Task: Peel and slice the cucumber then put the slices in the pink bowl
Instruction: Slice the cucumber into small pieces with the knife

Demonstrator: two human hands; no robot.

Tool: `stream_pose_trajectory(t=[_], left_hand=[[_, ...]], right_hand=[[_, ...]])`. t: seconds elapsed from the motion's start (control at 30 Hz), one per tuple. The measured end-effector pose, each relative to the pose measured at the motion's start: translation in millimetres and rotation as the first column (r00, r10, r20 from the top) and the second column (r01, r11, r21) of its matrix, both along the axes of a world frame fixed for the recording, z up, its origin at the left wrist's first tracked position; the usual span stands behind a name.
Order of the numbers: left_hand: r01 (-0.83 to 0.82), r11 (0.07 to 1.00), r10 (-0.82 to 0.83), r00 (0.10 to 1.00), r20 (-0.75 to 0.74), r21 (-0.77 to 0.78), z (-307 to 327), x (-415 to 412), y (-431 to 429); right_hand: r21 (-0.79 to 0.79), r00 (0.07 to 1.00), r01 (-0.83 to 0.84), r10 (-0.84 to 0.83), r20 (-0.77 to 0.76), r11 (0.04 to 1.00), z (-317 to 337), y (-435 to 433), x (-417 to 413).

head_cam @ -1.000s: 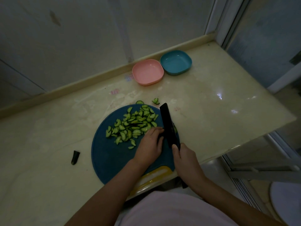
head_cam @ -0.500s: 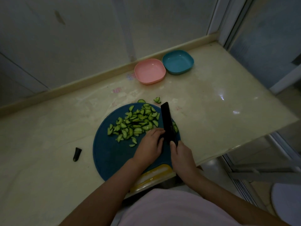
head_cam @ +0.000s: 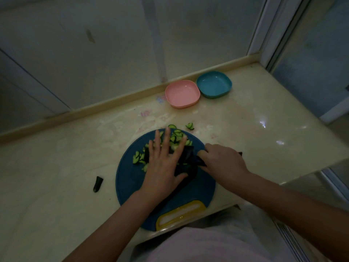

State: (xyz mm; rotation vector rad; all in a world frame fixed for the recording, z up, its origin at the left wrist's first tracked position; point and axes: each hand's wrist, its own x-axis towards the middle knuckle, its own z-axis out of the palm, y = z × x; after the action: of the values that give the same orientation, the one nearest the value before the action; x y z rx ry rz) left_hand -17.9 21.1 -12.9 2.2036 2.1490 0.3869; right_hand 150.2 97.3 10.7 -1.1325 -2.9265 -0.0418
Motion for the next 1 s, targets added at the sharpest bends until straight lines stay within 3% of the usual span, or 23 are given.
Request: stream_pose_trajectory(t=[0.13,0.37,0.63,0.73,0.83,0.93,1.0], left_hand=[[-0.01,0.993,-0.003,0.993,-0.114,-0.121,-17,9,9],[-0.155,0.982,0.143,0.984,-0.108,-0.111,-39,-7,1],[-0.23,0.962,0.229,0.973,-0.027,-0.15,-50,-44,-5],[-0.247,0.954,0.26,0.964,0.055,-0.171,-48,-50,-5],[-0.268,0.96,0.279,0.945,0.173,-0.084,-37,-38,0],[-0.149,0.987,0.133,0.97,0.203,0.066,-29,-12,13],[0.042,0.998,-0.052,0.967,0.249,0.046,-26,9,26]], right_hand=[[0.046,0.996,-0.068,0.065,0.068,0.997,7,3,-10],[0.029,0.992,-0.078,0.075,0.103,0.997,4,4,-5],[-0.092,0.998,-0.032,0.027,-0.06,0.995,13,12,39],[-0.319,0.988,0.085,-0.12,-0.092,0.944,24,21,61],[-0.464,0.92,0.216,-0.338,-0.197,0.859,23,29,77],[-0.556,0.82,0.29,-0.502,-0.276,0.779,11,36,81],[-0.595,0.755,0.334,-0.585,-0.296,0.731,6,39,80]])
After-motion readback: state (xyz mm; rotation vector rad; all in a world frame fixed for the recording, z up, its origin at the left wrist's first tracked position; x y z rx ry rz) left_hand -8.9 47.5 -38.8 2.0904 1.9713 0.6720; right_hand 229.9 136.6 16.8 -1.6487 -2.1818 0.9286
